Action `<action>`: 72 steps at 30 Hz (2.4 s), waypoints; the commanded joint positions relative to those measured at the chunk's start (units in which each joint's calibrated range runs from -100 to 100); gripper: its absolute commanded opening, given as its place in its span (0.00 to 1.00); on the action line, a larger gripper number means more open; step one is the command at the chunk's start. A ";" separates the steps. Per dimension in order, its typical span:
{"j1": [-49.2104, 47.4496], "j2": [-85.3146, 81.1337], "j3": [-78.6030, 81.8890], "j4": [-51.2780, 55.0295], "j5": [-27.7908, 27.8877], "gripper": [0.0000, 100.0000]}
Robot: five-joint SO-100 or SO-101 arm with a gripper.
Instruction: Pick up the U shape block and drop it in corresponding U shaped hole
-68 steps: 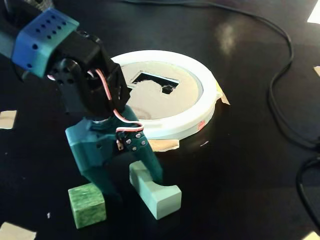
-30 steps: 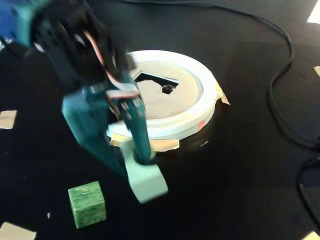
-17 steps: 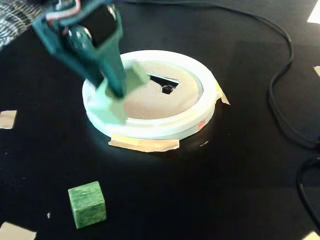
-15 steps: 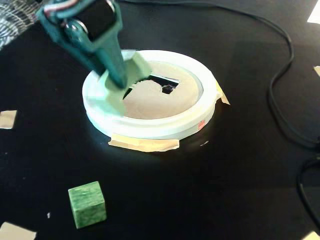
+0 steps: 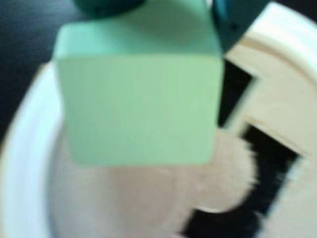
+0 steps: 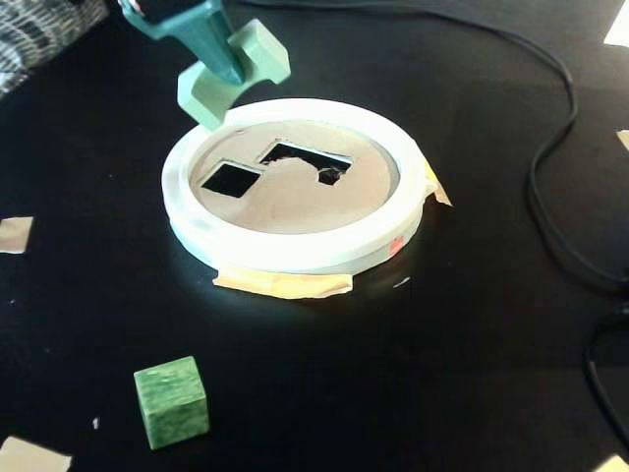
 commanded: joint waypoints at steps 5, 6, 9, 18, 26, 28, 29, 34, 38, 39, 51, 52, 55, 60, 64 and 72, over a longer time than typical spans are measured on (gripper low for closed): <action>-7.58 7.13 -5.09 -11.47 -8.94 0.01; -7.58 8.38 -5.09 -12.27 -9.52 0.01; -7.71 12.68 -5.09 -15.28 -10.50 0.01; -7.08 27.73 -16.84 -17.79 -10.60 0.01; -7.08 35.70 -23.94 -17.69 -10.60 0.01; -7.21 35.79 -23.67 -17.69 -10.60 0.01; -7.21 35.79 -22.85 -17.69 -10.60 0.01; -7.71 35.61 -19.66 -17.59 -12.45 0.01; -9.33 35.70 -18.84 -17.59 -12.60 0.01; -9.58 35.79 -18.84 -17.59 -12.65 0.01; -10.95 37.49 -17.48 -17.69 -13.87 0.01; -10.70 37.49 -17.48 -17.69 -13.87 0.01; -10.33 37.58 -17.39 -17.59 -13.87 0.01; -9.95 37.58 -15.66 -17.59 -13.87 0.01; -7.71 37.49 -13.38 -17.69 -13.82 0.01; -5.96 37.49 -13.29 -17.69 -13.68 0.07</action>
